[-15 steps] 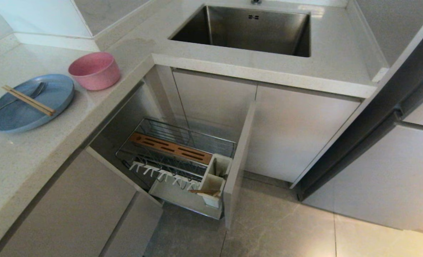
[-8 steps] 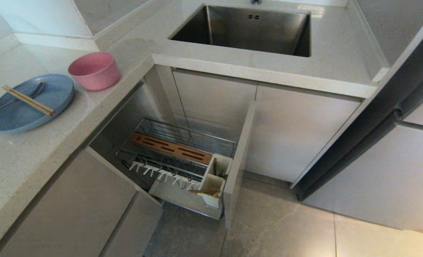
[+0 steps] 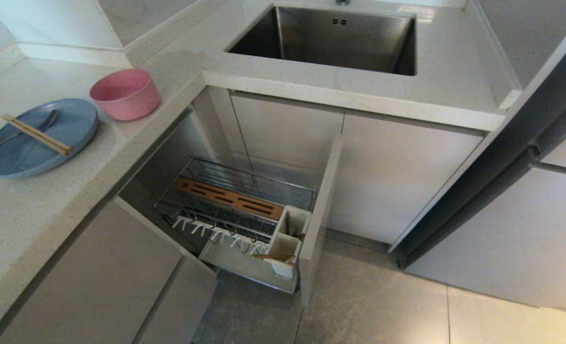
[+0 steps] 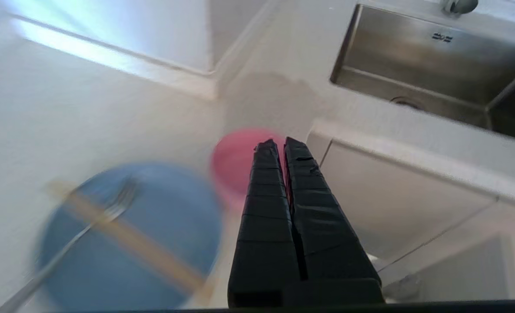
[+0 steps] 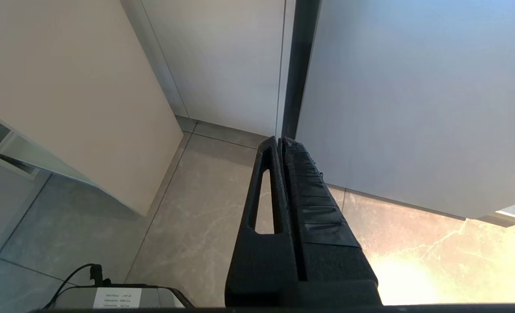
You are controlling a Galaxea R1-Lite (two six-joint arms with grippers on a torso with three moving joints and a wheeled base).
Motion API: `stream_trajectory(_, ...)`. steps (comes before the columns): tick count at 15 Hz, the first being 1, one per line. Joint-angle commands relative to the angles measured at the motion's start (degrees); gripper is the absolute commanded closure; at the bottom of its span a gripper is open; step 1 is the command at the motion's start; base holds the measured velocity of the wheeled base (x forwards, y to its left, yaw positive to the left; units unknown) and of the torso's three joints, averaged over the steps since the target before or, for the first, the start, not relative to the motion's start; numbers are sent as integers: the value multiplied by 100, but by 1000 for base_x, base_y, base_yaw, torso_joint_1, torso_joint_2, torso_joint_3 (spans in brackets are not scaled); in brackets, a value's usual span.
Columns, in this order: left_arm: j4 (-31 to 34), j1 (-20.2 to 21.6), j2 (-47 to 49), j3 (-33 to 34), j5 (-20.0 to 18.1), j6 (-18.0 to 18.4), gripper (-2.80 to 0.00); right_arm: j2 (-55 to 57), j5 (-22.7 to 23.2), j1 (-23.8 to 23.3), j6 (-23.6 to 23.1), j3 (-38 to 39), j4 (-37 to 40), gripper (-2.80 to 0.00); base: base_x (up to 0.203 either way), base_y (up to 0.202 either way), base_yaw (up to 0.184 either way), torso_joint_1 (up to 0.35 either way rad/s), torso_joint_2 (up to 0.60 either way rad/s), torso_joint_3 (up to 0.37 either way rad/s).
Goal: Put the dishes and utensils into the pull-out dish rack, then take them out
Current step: Pick up the bowl and place it in the cupboard
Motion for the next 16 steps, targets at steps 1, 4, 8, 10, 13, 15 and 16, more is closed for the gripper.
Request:
stream_trajectory(1, 3, -117, 989, -520, 17, -85, 0, 0, 0, 2, -1, 53, -3, 0, 0, 0, 0, 0, 0, 0)
stream_trajectory(4, 294, -309, 1685, -1248, 530, -262, 0, 0, 0, 2, -1, 47, -3, 0, 0, 0, 0, 0, 0, 0)
stream_trajectory(8, 955, -543, 2247, -2097, 880, -745, 0, 0, 0, 2, -1, 50, -3, 0, 0, 0, 0, 0, 0, 0)
stream_trajectory(10, 1020, -585, 2454, -2360, 1062, -835, 0, 0, 0, 2, -1, 44, -3, 0, 0, 0, 0, 0, 0, 0)
stream_trajectory(13, 1024, -792, 2576, -2348, 1265, -846, 0, 0, 0, 2, -1, 44, -3, 0, 0, 0, 0, 0, 0, 0)
stream_trajectory(15, 1047, -805, 2614, -2326, 1335, -865, 0, 0, 0, 2, -1, 50, -3, 0, 0, 0, 0, 0, 0, 0)
stream_trajectory(16, 1139, -814, 2626, -2325, 1343, -895, 0, 0, 0, 2, -1, 51, -3, 0, 0, 0, 0, 0, 0, 0)
